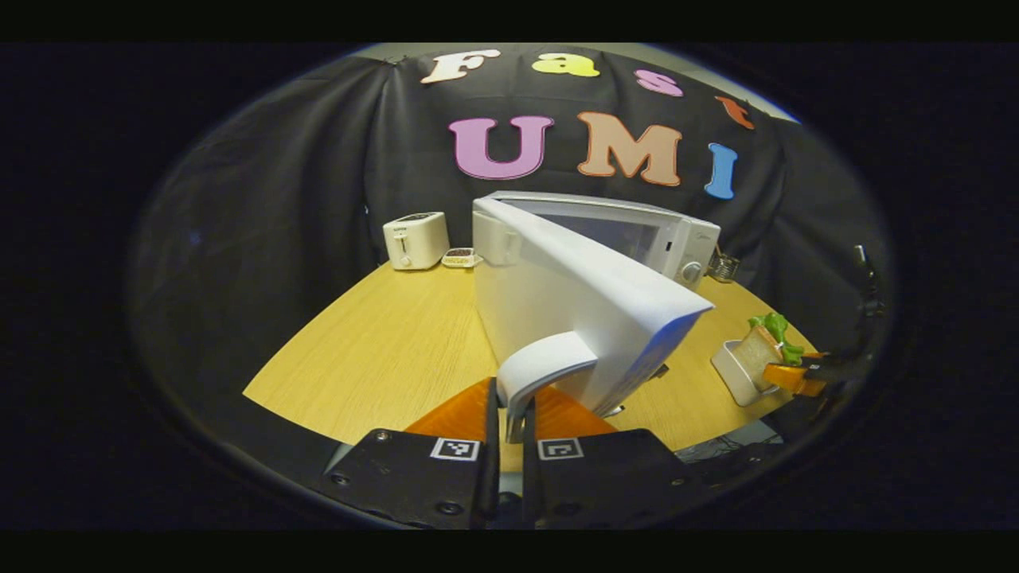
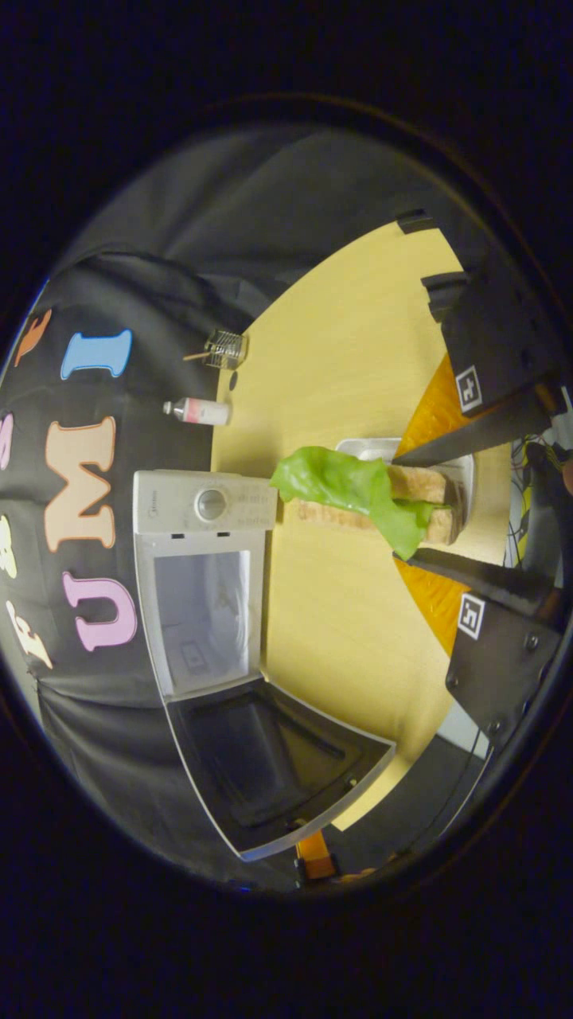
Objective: Open the microwave oven with the left hand, put the food in, and close the microwave oven.
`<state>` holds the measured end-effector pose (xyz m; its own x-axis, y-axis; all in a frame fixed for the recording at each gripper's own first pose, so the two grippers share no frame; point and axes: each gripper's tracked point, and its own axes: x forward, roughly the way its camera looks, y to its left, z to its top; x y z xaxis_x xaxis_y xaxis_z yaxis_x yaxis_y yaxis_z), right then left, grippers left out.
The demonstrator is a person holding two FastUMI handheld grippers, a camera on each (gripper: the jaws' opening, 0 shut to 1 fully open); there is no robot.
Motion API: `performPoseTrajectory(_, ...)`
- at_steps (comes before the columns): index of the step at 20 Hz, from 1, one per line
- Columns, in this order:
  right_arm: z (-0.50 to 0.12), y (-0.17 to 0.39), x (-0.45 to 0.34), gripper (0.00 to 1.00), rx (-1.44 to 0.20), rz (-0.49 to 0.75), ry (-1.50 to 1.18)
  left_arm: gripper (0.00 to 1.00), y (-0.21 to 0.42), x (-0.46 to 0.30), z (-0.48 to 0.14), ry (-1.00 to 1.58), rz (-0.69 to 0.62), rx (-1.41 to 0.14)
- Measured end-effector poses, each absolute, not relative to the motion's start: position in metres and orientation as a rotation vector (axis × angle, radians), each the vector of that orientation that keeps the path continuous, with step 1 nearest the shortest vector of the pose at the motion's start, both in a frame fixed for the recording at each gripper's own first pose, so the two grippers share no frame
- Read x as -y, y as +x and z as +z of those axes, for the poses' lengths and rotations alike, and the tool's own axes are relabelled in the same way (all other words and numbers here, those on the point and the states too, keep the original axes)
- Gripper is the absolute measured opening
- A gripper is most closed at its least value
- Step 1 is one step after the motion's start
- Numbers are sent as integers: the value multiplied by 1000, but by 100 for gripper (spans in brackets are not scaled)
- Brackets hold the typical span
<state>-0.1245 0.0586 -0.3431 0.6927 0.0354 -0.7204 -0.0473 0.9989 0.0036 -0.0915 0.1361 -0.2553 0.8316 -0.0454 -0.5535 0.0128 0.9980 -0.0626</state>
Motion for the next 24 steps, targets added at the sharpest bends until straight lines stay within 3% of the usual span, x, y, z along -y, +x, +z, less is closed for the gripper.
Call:
performPoseTrajectory(2,-337,-127,-59,45,-800,20,-9,22,-101,-135,-268,-102,-46,-644)
performPoseTrajectory(4,-334,-131,-57,39,-803,8,-14,52,-107,-131,-267,-138,-58,-639)
performPoseTrajectory(5,-338,-128,-58,31,-816,0,-14,48,-108,-129,-265,-141,-67,-636)
performPoseTrajectory(6,-332,-131,-57,36,-807,-9,-10,49,-108,-134,-260,-124,-50,-618)
performPoseTrajectory(7,-328,-128,-58,31,-799,-15,-1,54,-110,-135,-256,-104,-48,-608)
performPoseTrajectory(10,-313,-121,-60,31,-771,1,-36,79,-115,-147,-243,8,-30,-581)
performPoseTrajectory(16,-277,-92,-64,30,-727,31,-34,78,-115,-141,-206,19,-60,-498)
performPoseTrajectory(17,-271,-85,-70,26,-720,50,-19,78,-118,-138,-202,20,-78,-492)
performPoseTrajectory(19,-258,-68,-92,30,-710,97,65,77,-117,-141,-191,32,-92,-464)
performPoseTrajectory(24,-247,-18,-158,26,-733,138,295,76,-117,-157,-182,3,-86,-427)
